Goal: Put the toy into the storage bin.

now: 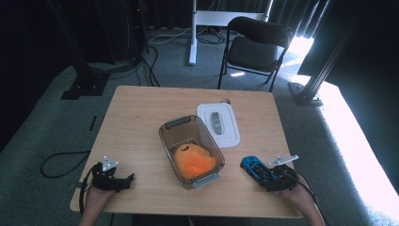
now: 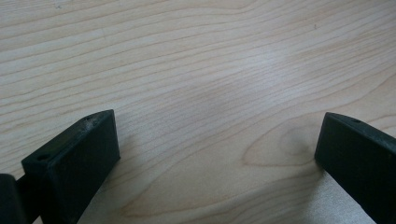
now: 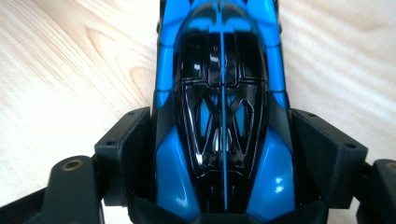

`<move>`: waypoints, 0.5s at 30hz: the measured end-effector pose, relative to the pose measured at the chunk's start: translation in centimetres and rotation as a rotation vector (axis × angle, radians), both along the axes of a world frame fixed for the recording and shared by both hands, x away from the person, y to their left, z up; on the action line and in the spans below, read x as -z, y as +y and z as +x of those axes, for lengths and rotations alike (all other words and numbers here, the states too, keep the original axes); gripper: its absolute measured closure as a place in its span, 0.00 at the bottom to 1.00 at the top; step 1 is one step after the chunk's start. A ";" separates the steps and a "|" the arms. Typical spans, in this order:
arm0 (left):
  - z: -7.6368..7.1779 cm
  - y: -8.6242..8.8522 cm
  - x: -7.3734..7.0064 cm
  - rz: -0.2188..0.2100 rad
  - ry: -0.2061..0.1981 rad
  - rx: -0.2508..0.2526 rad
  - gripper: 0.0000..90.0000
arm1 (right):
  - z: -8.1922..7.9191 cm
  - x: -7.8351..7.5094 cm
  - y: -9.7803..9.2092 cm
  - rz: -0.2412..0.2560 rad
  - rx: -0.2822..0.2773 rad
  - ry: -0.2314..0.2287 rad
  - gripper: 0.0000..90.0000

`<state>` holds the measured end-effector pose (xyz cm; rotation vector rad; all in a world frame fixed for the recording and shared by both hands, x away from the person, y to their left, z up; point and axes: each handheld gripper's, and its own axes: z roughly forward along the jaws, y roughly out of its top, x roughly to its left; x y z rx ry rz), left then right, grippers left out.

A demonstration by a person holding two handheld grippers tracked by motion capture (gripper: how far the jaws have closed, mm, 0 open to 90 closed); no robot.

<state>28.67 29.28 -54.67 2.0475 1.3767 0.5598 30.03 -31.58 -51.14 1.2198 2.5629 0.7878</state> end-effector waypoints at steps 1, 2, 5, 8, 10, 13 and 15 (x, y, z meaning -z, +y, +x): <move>0.0 0.0 0.0 0.000 0.000 0.000 0.00 | 0.3 -0.3 -0.3 0.008 -0.012 0.006 0.27; 0.0 0.0 0.0 -0.002 -0.001 -0.001 0.00 | 0.5 -0.5 -0.7 0.007 -0.026 0.012 0.27; 0.0 0.0 0.0 -0.001 0.000 -0.001 0.00 | 1.1 -0.4 -1.7 -0.040 -0.026 0.028 0.27; 0.0 0.0 0.0 -0.001 0.000 0.000 0.00 | 1.2 0.1 -1.9 -0.080 -0.023 0.046 0.27; 0.0 0.0 0.0 -0.001 0.000 0.000 0.00 | 1.3 0.8 -2.1 -0.069 -0.017 0.064 0.27; 0.0 0.0 0.0 -0.001 0.000 -0.001 0.00 | 1.0 1.2 -1.9 -0.084 -0.008 0.048 0.26; 0.0 0.0 0.0 -0.001 -0.001 -0.001 0.00 | 0.9 1.1 -1.7 -0.098 0.000 0.049 0.26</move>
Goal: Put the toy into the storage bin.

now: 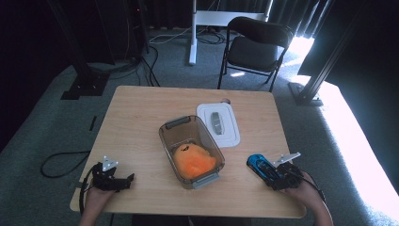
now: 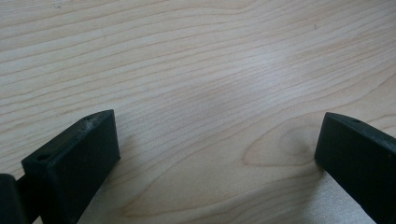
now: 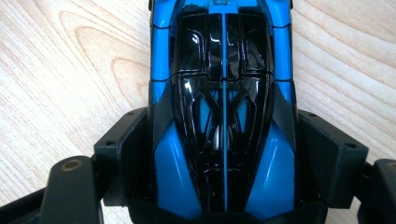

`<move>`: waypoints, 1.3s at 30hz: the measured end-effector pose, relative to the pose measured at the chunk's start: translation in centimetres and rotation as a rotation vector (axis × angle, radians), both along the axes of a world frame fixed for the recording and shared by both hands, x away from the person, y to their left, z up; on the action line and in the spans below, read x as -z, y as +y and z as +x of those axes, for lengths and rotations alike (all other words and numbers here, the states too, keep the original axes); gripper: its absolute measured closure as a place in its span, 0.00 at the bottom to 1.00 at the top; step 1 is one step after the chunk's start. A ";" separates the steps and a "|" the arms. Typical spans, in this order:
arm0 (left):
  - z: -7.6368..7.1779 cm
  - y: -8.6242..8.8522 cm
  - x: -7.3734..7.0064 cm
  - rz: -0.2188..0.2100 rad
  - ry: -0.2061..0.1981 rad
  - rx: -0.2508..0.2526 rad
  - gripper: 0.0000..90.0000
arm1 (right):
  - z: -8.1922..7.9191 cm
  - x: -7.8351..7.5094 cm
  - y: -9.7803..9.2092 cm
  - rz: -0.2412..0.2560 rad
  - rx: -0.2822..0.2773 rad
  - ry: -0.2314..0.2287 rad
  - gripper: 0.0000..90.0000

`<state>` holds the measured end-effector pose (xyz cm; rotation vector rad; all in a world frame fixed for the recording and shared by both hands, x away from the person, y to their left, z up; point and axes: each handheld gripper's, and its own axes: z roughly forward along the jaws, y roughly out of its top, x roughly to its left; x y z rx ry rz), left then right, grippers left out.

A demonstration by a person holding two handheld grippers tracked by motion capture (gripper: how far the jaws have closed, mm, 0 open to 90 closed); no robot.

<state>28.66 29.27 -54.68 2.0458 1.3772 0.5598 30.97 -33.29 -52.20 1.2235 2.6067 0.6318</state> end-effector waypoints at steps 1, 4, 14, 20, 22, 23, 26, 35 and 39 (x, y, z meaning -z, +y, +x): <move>0.0 0.0 0.0 0.000 0.000 0.000 0.00 | 0.0 -0.1 0.1 -0.003 0.002 -0.004 0.26; 0.0 0.0 0.0 0.000 0.000 0.000 0.00 | 0.2 -1.0 0.3 0.050 0.047 -0.038 0.20; 0.0 0.0 0.0 0.000 0.000 0.000 0.00 | 1.7 -1.3 2.7 0.034 0.046 -0.070 0.13; 0.0 0.0 0.0 0.000 -0.001 0.000 0.00 | 2.4 -0.2 3.2 0.026 0.041 -0.050 0.15; 0.0 0.0 0.0 0.000 0.000 0.000 0.00 | 2.5 0.0 3.3 0.023 0.036 -0.038 0.15; 0.0 0.0 0.0 -0.001 0.000 0.000 0.00 | 2.6 0.1 3.5 0.011 0.036 -0.040 0.15; 0.0 0.0 0.0 0.000 0.001 0.000 0.00 | 2.6 0.2 3.5 0.005 0.036 -0.038 0.16; 0.0 0.0 0.0 0.001 0.000 0.002 0.00 | 3.0 0.3 3.2 0.018 0.059 -0.031 0.26; 0.0 0.0 0.0 0.001 0.001 0.003 0.00 | 2.8 0.4 2.9 0.029 0.070 -0.041 0.27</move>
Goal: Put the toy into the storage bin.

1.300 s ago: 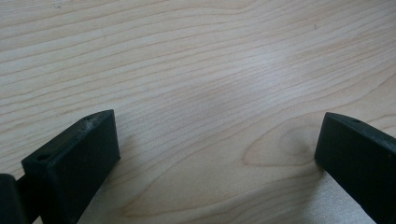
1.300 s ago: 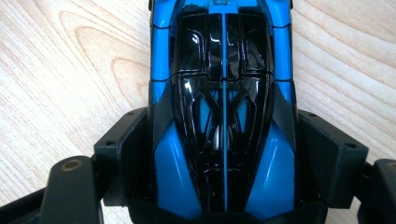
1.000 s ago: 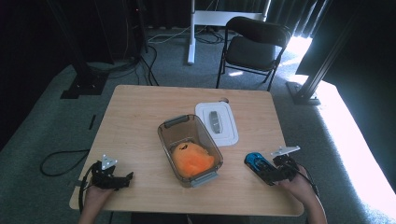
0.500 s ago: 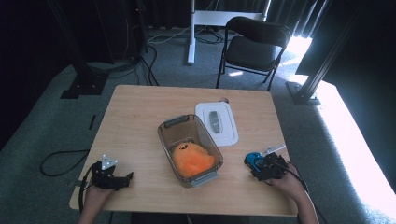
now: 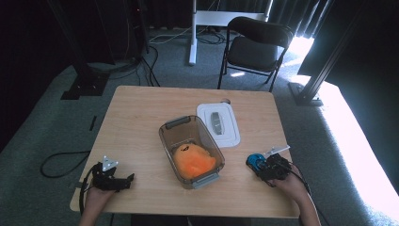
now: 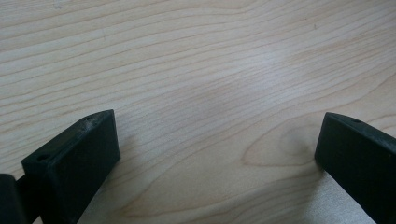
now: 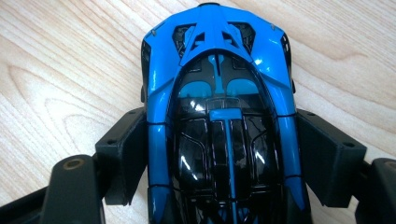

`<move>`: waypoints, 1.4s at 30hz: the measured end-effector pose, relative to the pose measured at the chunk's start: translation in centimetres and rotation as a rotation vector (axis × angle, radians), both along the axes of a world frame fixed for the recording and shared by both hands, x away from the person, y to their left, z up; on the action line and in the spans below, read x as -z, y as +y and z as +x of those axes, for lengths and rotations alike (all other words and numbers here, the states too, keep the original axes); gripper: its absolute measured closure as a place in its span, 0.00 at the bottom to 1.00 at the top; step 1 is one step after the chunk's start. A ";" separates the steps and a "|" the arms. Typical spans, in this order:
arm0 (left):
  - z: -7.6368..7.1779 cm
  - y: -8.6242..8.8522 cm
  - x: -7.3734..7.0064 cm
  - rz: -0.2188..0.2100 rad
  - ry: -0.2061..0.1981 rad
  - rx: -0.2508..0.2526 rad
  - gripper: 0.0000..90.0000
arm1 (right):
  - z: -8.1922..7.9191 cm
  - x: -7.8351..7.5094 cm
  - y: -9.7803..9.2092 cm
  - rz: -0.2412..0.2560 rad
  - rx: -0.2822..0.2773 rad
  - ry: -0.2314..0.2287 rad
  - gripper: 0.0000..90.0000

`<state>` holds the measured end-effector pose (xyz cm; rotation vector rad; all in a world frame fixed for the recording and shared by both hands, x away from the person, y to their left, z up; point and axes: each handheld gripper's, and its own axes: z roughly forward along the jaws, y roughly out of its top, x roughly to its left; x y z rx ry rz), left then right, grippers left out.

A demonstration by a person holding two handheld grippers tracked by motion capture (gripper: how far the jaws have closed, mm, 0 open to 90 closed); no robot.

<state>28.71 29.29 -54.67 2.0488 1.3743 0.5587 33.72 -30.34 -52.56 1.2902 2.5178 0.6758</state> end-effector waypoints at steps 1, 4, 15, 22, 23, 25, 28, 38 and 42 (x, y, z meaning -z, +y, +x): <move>0.0 0.0 0.0 0.000 0.001 0.001 0.00 | 0.0 0.0 0.0 -0.004 0.003 0.004 0.27; 0.0 0.0 0.0 0.001 0.001 0.001 0.00 | 0.0 -0.1 0.2 -0.013 0.010 0.011 0.27; 0.0 0.0 0.0 0.000 0.000 0.000 0.00 | 0.1 -0.3 0.8 -0.046 0.013 0.005 0.27; 0.0 0.0 0.0 0.000 0.000 0.003 0.00 | -0.4 0.0 0.3 -0.033 -0.042 0.018 0.17; 0.0 0.0 0.0 0.000 0.000 0.003 0.00 | -0.4 0.0 0.0 -0.018 -0.032 0.021 0.26; 0.0 0.0 0.0 0.001 0.000 0.003 0.00 | -0.3 -0.1 -0.3 -0.003 -0.014 0.007 0.28; 0.0 0.0 0.0 0.000 0.000 0.003 0.00 | -0.4 0.0 0.0 -0.002 0.002 0.000 0.28; -0.1 0.0 0.0 0.000 0.000 0.001 0.00 | 0.0 0.0 0.2 0.004 0.003 -0.003 0.28; -0.1 0.0 0.0 0.000 -0.001 0.000 0.00 | -0.1 0.1 0.1 0.008 0.010 -0.009 0.28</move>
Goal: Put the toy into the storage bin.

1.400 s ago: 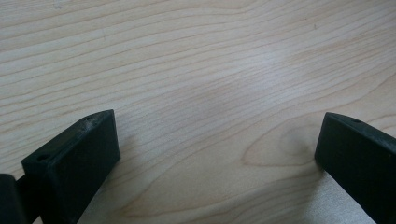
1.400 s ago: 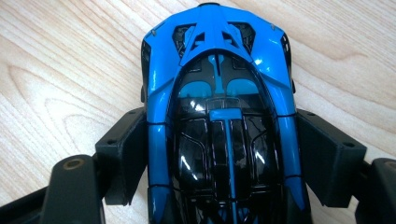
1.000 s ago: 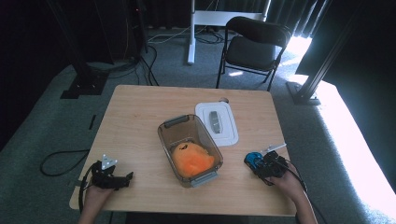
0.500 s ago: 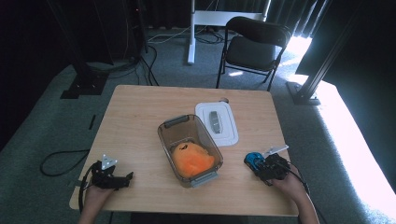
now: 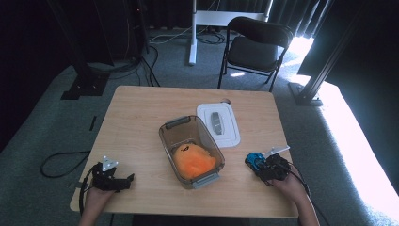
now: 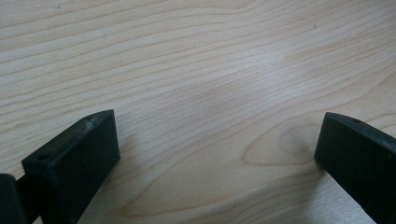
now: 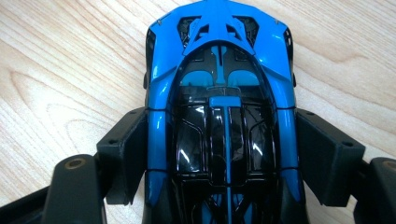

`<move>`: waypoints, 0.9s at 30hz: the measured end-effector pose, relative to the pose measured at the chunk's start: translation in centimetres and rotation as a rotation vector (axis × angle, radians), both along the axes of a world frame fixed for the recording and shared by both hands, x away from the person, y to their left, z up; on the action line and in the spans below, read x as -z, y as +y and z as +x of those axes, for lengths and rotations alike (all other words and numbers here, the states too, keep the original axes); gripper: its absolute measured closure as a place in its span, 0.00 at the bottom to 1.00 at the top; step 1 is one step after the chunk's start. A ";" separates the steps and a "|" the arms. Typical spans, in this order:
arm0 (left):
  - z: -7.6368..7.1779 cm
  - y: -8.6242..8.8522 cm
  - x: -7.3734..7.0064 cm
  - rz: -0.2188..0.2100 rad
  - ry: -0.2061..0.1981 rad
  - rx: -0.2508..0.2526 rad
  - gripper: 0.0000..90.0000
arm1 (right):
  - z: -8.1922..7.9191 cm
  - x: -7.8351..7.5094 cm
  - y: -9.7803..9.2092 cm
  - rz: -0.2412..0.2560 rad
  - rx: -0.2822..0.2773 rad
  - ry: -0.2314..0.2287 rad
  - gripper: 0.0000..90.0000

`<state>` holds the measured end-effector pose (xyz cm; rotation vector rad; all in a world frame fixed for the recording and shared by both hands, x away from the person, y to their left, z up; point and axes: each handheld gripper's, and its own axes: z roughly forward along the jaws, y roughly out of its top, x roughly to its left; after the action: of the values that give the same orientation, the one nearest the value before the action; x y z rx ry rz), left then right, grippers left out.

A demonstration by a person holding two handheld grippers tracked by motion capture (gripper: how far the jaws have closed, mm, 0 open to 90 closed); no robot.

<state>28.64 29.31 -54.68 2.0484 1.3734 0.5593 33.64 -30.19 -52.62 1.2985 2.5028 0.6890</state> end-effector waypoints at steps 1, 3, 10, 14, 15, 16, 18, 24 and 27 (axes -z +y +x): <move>0.0 0.0 0.0 0.001 0.001 0.000 0.00 | -0.1 0.0 0.0 0.005 0.005 -0.005 0.28; 0.0 0.0 0.0 0.000 0.000 0.000 0.00 | -0.1 0.1 0.0 0.006 0.006 -0.007 0.28; 0.0 0.0 0.0 0.000 0.000 0.001 0.00 | 0.0 0.0 0.0 -0.002 0.000 0.003 0.28; 0.0 0.0 0.0 0.000 0.001 0.000 0.00 | 0.0 0.0 0.0 -0.001 -0.001 0.002 0.28; 0.0 0.0 0.0 0.000 0.000 0.000 0.00 | 0.0 0.0 0.0 0.003 0.000 -0.003 0.28; 0.0 0.0 0.0 0.000 0.001 0.000 0.00 | -0.1 0.1 0.0 0.012 0.002 -0.015 0.28; 0.0 0.0 0.0 0.000 0.000 0.000 0.00 | -0.1 0.2 -0.1 0.016 0.006 -0.020 0.28; 0.0 0.0 0.0 0.001 0.000 0.000 0.00 | -0.2 0.2 0.0 0.014 0.012 -0.020 0.28; 0.0 0.0 0.0 0.000 0.000 -0.001 0.00 | -0.4 0.3 -0.1 0.024 0.009 -0.037 0.28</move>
<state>28.63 29.31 -54.68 2.0487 1.3742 0.5596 33.29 -30.33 -52.90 1.2923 2.4654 0.7367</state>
